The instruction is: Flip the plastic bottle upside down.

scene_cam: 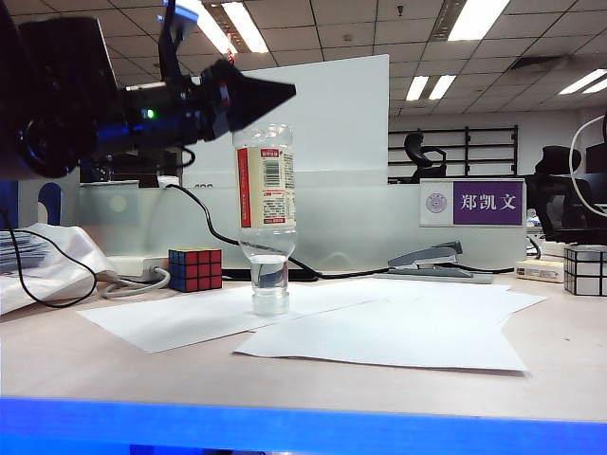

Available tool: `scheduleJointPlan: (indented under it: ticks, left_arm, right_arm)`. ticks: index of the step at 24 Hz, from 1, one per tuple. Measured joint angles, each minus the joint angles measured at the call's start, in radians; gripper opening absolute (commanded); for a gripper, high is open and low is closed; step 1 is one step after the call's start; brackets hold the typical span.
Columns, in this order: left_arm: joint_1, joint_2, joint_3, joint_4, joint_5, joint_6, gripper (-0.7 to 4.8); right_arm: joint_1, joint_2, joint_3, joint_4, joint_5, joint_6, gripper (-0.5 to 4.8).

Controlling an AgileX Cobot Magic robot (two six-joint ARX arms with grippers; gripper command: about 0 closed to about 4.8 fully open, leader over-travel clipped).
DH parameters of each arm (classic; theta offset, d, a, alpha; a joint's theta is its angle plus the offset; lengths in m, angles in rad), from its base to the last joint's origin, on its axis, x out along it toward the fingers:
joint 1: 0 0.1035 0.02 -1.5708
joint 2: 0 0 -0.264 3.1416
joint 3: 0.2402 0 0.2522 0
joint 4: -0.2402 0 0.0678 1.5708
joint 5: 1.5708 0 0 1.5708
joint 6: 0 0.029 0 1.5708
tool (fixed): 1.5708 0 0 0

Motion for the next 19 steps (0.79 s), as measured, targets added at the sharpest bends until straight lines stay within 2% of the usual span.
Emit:
scheduleJointPlan:
  ticks: [4, 5, 6, 7, 9, 12, 14, 16, 17, 18, 19]
  left_arm:
    - [0.0, -0.087, 0.003, 0.001, -0.037, -0.006, 4.7]
    - [0.0, -0.101, 0.003, 0.001, -0.037, -0.007, 1.55]
    - [0.0, -0.137, 0.003, 0.001, -0.036, -0.011, 0.04]
    - [0.0, -0.162, 0.003, 0.001, -0.036, -0.019, -0.11]
    - [0.0, -0.243, 0.003, 0.001, -0.035, -0.05, -0.05]
    - [0.002, -0.404, 0.002, -0.005, -0.028, -0.133, -0.05]
    - [0.04, -0.537, 0.001, -0.09, 0.018, -0.161, -0.05]
    - [0.105, -0.704, 0.003, -0.271, 0.038, -0.162, -0.05]
    - [0.159, -0.83, 0.003, -0.465, 0.04, -0.123, -0.05]
    - [0.191, -0.891, 0.003, -0.565, 0.034, -0.094, -0.05]
    - [0.278, -1.044, 0.003, -0.834, -0.023, 0.01, -0.05]
  right_arm:
    - [0.0, 0.0, 0.0, 0.017, 0.0, 0.0, -0.05]
    - [0.0, 0.0, 0.0, 0.019, 0.0, 0.0, -0.05]
    - [0.0, 0.0, 0.0, 0.02, 0.0, 0.0, -0.05]
    - [0.0, 0.0, 0.0, 0.021, 0.0, 0.0, -0.05]
    - [0.0, 0.0, 0.0, 0.032, 0.0, 0.0, -0.05]
    - [0.0, -0.027, -0.001, 0.08, 0.008, -0.021, -0.05]
    - [0.0, -0.066, -0.001, 0.147, 0.048, -0.026, -0.05]
    - [-0.002, -0.131, -0.001, 0.22, 0.068, -0.063, -0.05]
    - [-0.002, -0.172, 0.0, 0.262, 0.068, -0.1, -0.05]
    - [-0.002, -0.19, 0.0, 0.275, 0.068, -0.119, -0.05]
    - [-0.002, -0.239, 0.0, 0.294, 0.069, -0.166, -0.05]
